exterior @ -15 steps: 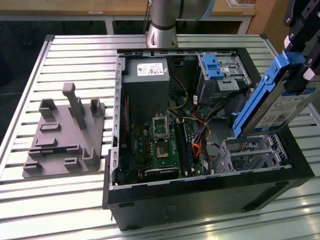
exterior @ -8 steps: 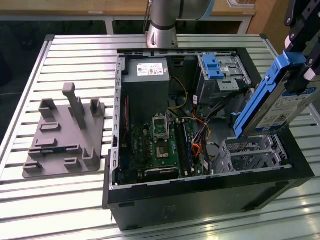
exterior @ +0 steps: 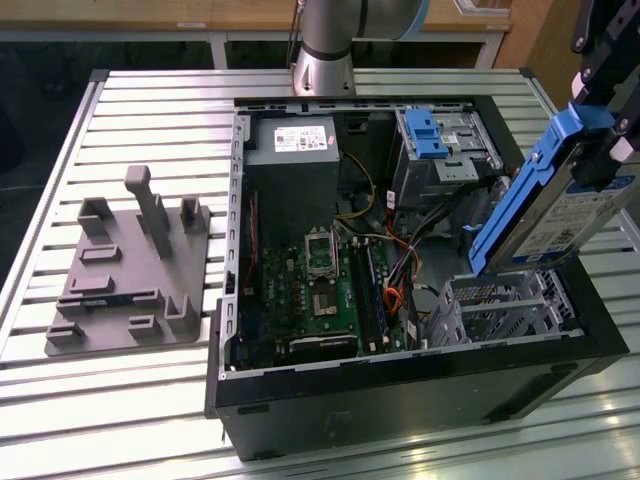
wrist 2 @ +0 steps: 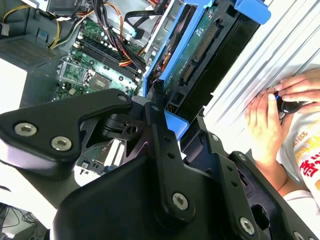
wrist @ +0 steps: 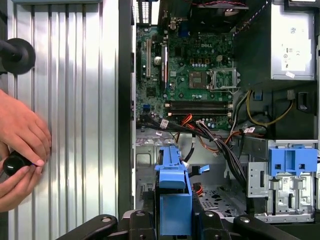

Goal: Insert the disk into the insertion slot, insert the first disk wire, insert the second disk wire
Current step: 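Insert the disk into the insertion slot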

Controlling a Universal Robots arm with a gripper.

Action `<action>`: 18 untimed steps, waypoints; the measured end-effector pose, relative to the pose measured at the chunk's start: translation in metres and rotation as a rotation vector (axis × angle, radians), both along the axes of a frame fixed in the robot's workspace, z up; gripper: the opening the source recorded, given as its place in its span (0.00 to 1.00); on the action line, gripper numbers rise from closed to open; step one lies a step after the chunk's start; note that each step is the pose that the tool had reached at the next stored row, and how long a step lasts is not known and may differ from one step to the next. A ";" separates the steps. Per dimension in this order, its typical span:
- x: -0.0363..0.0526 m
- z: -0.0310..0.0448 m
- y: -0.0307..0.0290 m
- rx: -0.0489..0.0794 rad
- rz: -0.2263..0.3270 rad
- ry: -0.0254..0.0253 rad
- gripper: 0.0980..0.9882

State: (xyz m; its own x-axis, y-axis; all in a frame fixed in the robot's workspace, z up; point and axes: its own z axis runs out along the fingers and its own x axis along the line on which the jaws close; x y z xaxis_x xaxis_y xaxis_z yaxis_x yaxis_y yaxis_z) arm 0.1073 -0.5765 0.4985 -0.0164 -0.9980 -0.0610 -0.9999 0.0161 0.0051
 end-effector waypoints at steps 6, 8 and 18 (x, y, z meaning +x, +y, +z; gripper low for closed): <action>0.0087 -0.0008 0.0000 0.000 0.000 0.0058 0.30; 0.0099 -0.0012 0.0009 0.000 0.000 0.0109 0.30; 0.0100 -0.0075 0.0079 -0.006 0.000 0.0130 0.30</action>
State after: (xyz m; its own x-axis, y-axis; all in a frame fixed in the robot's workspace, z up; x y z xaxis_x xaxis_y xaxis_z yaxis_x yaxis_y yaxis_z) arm 0.1173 -0.5686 0.4910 -0.0171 -0.9983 -0.0549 -0.9997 0.0162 0.0180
